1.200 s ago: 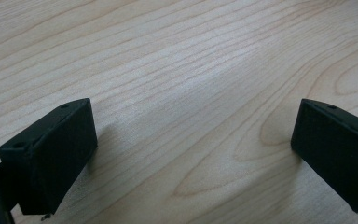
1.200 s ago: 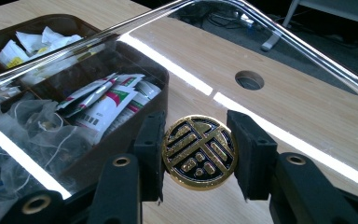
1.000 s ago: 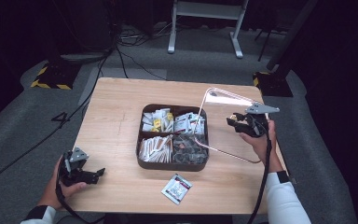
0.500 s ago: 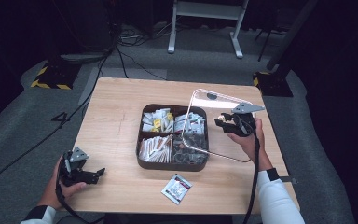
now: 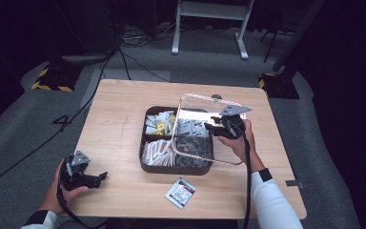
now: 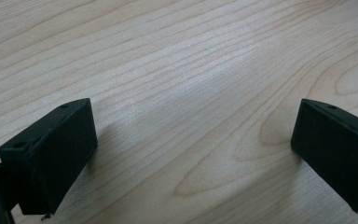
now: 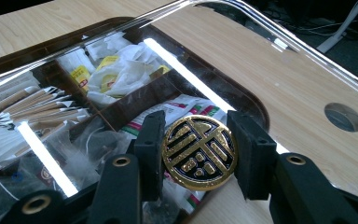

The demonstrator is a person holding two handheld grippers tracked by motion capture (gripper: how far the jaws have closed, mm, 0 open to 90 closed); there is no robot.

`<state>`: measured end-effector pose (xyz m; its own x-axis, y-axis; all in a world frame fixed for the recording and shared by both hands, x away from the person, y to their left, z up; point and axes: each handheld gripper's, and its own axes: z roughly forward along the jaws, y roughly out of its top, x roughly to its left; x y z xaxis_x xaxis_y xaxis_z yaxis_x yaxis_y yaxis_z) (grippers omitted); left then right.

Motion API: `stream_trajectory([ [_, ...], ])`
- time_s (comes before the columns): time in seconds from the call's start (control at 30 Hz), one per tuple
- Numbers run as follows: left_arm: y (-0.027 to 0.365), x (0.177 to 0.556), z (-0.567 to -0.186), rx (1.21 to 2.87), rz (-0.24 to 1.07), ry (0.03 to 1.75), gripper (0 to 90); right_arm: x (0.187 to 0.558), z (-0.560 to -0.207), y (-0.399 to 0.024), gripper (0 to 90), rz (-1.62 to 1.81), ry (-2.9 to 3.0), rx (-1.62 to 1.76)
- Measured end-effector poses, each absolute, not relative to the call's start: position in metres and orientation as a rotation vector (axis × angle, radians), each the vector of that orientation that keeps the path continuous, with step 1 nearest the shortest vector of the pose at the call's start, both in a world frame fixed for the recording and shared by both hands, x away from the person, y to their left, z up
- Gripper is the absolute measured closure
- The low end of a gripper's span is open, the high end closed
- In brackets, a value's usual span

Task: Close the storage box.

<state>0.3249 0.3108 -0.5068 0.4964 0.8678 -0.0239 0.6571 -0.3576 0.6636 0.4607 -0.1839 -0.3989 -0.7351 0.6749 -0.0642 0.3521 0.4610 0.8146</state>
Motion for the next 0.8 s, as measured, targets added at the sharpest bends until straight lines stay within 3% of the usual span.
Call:
stream_trajectory([
  [0.8,0.311,0.325,-0.507,2.126,0.444,1.247,0.5,0.469,-0.417,-0.124,59.1,1.164,2.442,0.807],
])
